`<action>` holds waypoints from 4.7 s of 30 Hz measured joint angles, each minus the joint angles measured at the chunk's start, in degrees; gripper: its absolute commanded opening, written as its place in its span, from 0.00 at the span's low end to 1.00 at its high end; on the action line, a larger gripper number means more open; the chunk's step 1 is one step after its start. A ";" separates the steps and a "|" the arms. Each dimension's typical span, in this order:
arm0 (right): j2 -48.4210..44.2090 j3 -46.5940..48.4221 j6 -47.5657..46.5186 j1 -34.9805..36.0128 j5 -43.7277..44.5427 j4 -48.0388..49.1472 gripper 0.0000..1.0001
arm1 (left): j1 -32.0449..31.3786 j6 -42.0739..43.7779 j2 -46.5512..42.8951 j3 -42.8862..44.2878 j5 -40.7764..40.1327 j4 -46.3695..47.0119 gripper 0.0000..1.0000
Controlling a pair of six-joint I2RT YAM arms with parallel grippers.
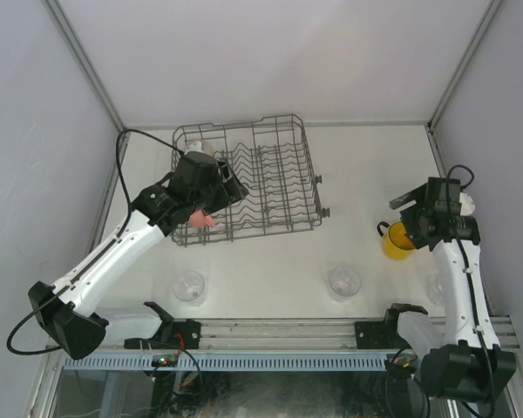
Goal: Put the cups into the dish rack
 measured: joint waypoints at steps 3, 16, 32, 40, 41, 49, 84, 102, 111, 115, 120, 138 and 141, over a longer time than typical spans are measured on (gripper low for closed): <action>3.23 2.34 5.77 -4.31 1.46 -3.45 0.83 | 0.00 2.78 1.57 3.32 2.01 -0.11 0.74; 13.79 3.96 16.15 -13.29 -1.95 -5.60 0.77 | 0.09 8.41 7.41 6.91 9.33 0.11 0.73; 28.28 4.20 19.08 -15.78 -5.70 0.44 0.52 | 3.85 10.29 8.83 8.83 13.33 -0.52 0.73; 32.20 4.26 17.90 -16.59 -7.45 1.55 0.17 | 4.07 10.75 9.92 12.39 14.80 -1.70 0.73; 32.22 4.28 17.81 -16.61 -7.82 1.73 0.11 | 4.15 10.75 9.92 12.48 14.82 -1.60 0.73; 32.26 4.83 14.01 -16.61 -10.12 1.97 0.00 | 4.83 10.71 9.92 12.50 16.26 -1.97 0.73; 17.42 4.74 18.45 7.67 -49.33 53.79 0.00 | 3.87 -18.36 20.20 7.08 52.59 36.87 0.74; 19.63 4.74 23.56 17.57 -45.94 66.73 0.00 | 2.34 -22.93 21.81 7.08 52.59 43.21 0.53; 21.16 4.79 25.18 20.22 -42.97 71.19 0.00 | 2.54 -25.86 22.69 7.06 52.52 44.85 0.37; 21.16 4.90 24.63 20.94 -41.70 71.45 0.00 | 2.73 -27.34 22.99 6.75 52.76 45.48 0.15; 21.16 5.18 22.93 21.40 -40.74 71.21 0.00 | 3.34 -29.40 23.04 6.16 53.22 46.97 0.00; 16.76 9.60 4.68 15.34 -40.76 47.36 0.47 | 8.76 -5.03 25.57 14.58 47.52 22.95 0.00; 17.29 13.42 -2.60 14.73 -37.33 38.34 0.48 | 11.10 0.52 25.94 17.73 44.87 17.77 0.00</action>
